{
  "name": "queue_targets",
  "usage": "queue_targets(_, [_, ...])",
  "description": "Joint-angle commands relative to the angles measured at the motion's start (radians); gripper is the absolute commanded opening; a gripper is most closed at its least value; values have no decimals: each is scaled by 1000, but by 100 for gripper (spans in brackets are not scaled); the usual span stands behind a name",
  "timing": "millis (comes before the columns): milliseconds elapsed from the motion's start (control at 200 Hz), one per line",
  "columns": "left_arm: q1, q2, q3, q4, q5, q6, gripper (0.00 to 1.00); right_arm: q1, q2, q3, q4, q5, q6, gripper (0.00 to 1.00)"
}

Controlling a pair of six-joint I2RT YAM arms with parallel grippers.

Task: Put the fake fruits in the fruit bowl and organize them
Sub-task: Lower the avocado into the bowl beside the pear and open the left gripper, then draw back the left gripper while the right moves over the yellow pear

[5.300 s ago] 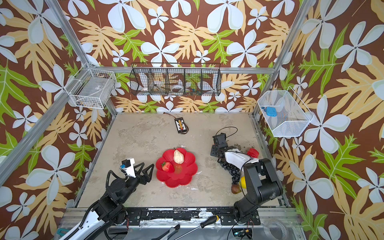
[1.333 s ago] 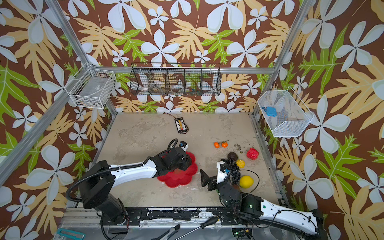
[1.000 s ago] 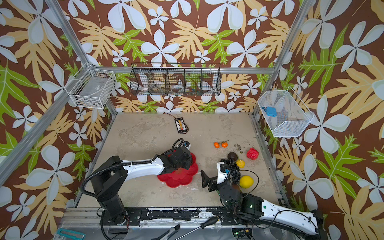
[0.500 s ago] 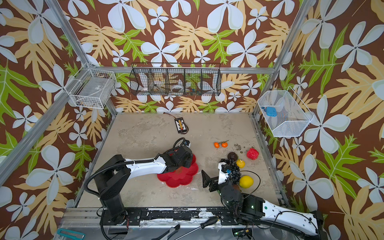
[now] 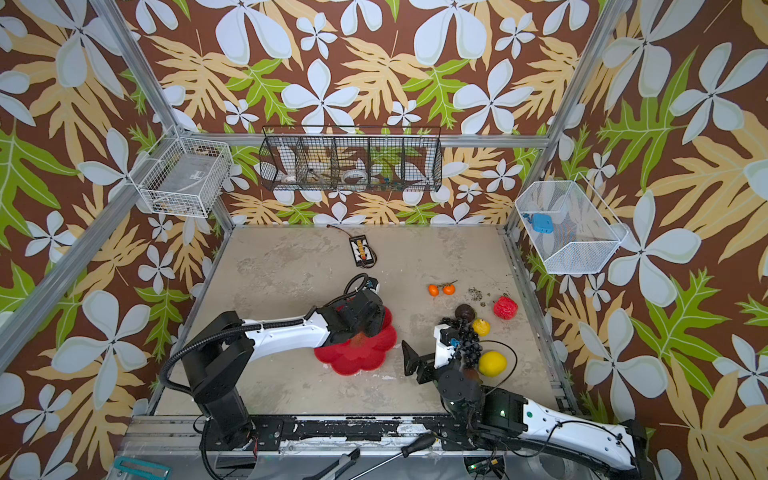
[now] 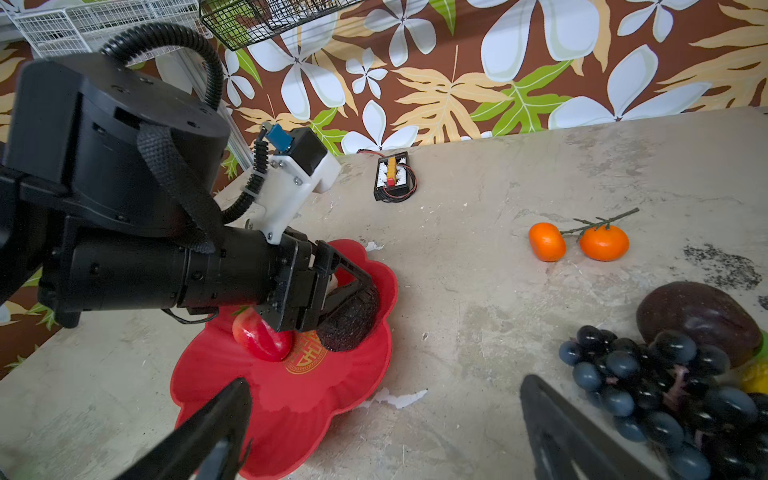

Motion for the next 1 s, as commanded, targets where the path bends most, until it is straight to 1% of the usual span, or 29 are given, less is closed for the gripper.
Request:
queue_targets(0, [0, -38, -10, -9, 2, 6, 62, 1, 5, 12, 1, 4, 1, 100])
queue_targets(70, [-2, -88, -28, -1, 28, 9, 62, 1, 12, 21, -16, 16, 4, 100])
queue_targets(135, [-1, -157, -67, 28, 60, 10, 62, 1, 16, 34, -47, 51, 18, 100])
queue_targets(225, [-1, -296, -158, 87, 81, 12, 63, -2, 26, 68, -120, 108, 46, 98])
queue_targets(320, [3, -479, -298, 162, 59, -5, 66, -19, 36, 109, -180, 134, 60, 97])
queue_targets(435, [17, -733, -480, 216, -2, -31, 71, -69, 68, 139, -176, 87, 37, 95])
queue_targets(541, [29, -950, -612, 207, -71, -42, 74, -150, 156, 192, -198, 20, 25, 95])
queue_targets(631, [31, -1107, -702, 174, -137, -58, 75, -233, 257, 248, -216, -51, -1, 95])
queue_targets(711, [32, -1234, -766, 138, -181, -83, 76, -338, 338, 297, -236, -139, -24, 95])
queue_targets(766, [31, -1312, -808, 127, -192, -93, 76, -426, 383, 325, -259, -194, -15, 95])
queue_targets(901, [31, -1457, -887, 97, -201, -94, 77, -631, 436, 341, -316, -336, 60, 95])
queue_targets(946, [31, -1488, -903, 79, -208, -91, 77, -682, 435, 328, -324, -372, 85, 95])
queue_targets(996, [31, -1514, -919, 61, -215, -84, 78, -721, 431, 311, -340, -383, 115, 94])
